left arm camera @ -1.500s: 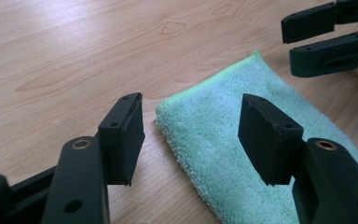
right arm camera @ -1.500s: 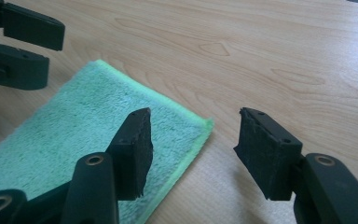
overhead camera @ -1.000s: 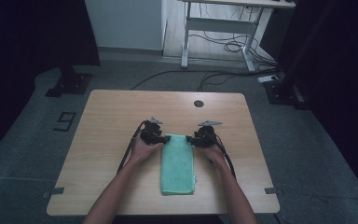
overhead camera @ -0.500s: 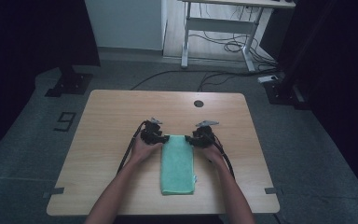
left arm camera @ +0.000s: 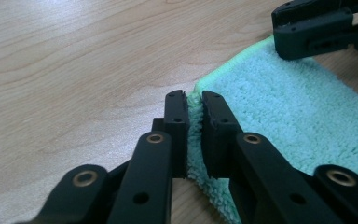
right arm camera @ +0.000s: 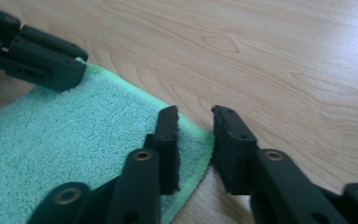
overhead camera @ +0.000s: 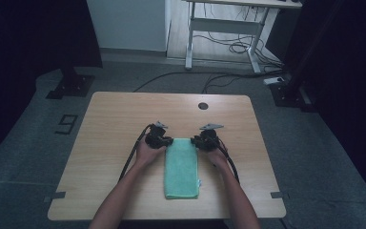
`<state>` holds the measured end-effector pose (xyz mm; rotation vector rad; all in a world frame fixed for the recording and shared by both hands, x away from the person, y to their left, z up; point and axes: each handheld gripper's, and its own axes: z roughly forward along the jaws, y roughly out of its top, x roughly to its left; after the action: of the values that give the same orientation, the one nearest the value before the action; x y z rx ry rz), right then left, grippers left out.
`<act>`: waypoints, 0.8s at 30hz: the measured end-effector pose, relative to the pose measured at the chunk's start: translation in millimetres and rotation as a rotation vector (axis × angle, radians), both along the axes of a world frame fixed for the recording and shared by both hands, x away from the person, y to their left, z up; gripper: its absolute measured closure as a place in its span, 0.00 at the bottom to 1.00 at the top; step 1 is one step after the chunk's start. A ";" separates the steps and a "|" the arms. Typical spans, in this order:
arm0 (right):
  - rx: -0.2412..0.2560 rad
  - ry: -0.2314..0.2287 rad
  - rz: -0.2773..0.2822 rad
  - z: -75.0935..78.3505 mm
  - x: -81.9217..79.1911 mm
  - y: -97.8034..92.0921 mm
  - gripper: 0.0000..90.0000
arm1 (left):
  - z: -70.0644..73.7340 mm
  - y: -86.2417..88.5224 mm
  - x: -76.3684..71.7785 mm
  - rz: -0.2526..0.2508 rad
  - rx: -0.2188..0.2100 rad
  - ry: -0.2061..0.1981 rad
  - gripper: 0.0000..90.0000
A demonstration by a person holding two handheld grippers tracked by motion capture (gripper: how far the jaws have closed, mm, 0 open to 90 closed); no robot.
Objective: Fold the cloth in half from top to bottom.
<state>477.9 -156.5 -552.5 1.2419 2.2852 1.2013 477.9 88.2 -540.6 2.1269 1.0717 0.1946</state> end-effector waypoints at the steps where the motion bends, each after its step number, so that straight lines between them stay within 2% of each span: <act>1: 0.009 0.007 -0.002 -0.2 0.2 -1.2 0.84 | -0.2 0.2 -0.1 -0.001 -0.003 0.001 0.92; 12: 0.046 0.025 0.004 -0.5 1.4 -8.0 0.94 | 0.0 2.3 0.5 0.000 -0.026 0.018 0.93; 24: 0.043 0.028 0.003 -0.7 1.1 -8.7 0.90 | -0.5 2.5 0.5 0.003 -0.034 0.022 0.94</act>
<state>478.9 -165.2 -553.2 1.2787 2.2938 1.2480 478.4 90.6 -541.1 2.1017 1.0842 0.1537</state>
